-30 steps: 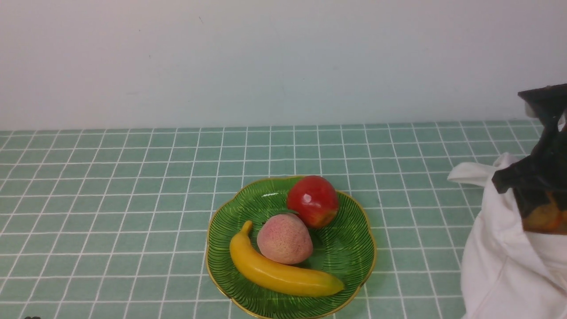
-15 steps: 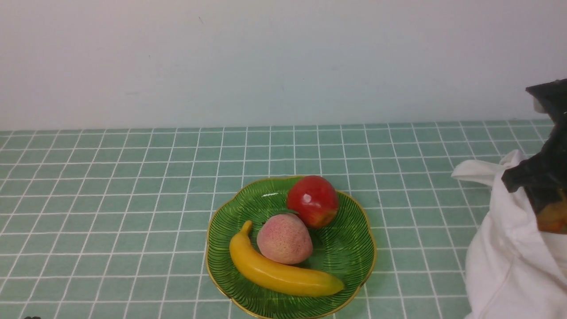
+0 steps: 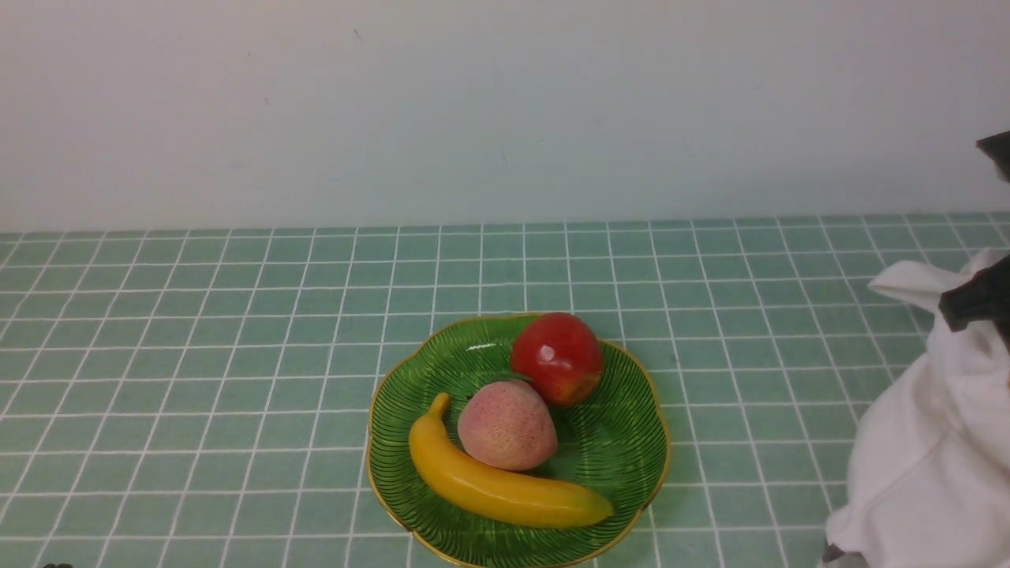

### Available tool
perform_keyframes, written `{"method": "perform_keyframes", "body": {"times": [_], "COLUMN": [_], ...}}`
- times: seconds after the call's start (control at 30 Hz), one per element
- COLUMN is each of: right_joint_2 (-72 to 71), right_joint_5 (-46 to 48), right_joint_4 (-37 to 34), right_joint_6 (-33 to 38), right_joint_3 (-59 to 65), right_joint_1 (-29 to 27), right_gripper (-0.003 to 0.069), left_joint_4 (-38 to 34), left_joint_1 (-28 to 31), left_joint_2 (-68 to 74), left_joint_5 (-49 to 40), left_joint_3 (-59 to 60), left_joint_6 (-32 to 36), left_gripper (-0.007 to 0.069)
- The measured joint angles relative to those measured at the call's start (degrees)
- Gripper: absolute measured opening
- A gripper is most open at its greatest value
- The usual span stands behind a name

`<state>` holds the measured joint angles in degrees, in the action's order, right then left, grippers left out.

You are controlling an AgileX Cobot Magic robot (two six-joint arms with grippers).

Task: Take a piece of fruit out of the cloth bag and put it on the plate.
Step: Use the right arm to grab a kiwi from the bag

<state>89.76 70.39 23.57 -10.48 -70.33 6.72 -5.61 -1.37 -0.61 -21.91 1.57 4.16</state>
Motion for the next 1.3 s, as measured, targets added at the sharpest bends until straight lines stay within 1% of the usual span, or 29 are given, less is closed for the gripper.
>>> {"method": "perform_keyframes", "body": {"times": [0.1,0.17,0.27,0.37,0.5,0.7,1.03,1.07,1.3], "right_joint_2": [0.9,1.8,3.4,3.7,3.7,3.8,7.6,8.3,8.0], "right_joint_5": [-0.1,-0.1,-0.2,-0.2,-0.2,-0.2,-1.2,-2.7,-5.8], "right_joint_4": [0.2,0.1,-0.3,-1.6,-3.5,-4.5,-0.8,-0.3,-1.1], "right_joint_6": [-0.6,-0.9,-1.2,-2.2,-2.2,-2.4,-5.1,-5.7,-6.4], "right_joint_3": [0.0,0.0,0.0,0.0,0.0,0.0,0.0,0.0,0.0], "right_joint_1": [0.0,0.0,0.0,0.0,0.0,0.0,0.0,0.0,0.0], "right_gripper": [0.0386,0.0412,0.0469,0.0498,0.0501,0.0503,0.0503,0.0503,0.0503], "left_joint_4": [0.0,0.0,0.0,0.0,0.0,0.0,0.0,0.0,0.0], "left_joint_1": [0.0,0.0,0.0,0.0,0.0,0.0,0.0,0.0,0.0], "left_joint_2": [0.0,0.0,0.0,0.0,0.0,0.0,0.0,0.0,0.0], "left_joint_5": [0.0,0.0,0.0,0.0,0.0,0.0,0.0,0.0,0.0], "left_joint_3": [0.0,0.0,0.0,0.0,0.0,0.0,0.0,0.0,0.0], "left_joint_6": [0.0,0.0,0.0,0.0,0.0,0.0,0.0,0.0,0.0], "left_gripper": [-0.0008,-0.0008,-0.0008,-0.0008,-0.0008,-0.0008,-0.0008,-0.0008,-0.0008]}}
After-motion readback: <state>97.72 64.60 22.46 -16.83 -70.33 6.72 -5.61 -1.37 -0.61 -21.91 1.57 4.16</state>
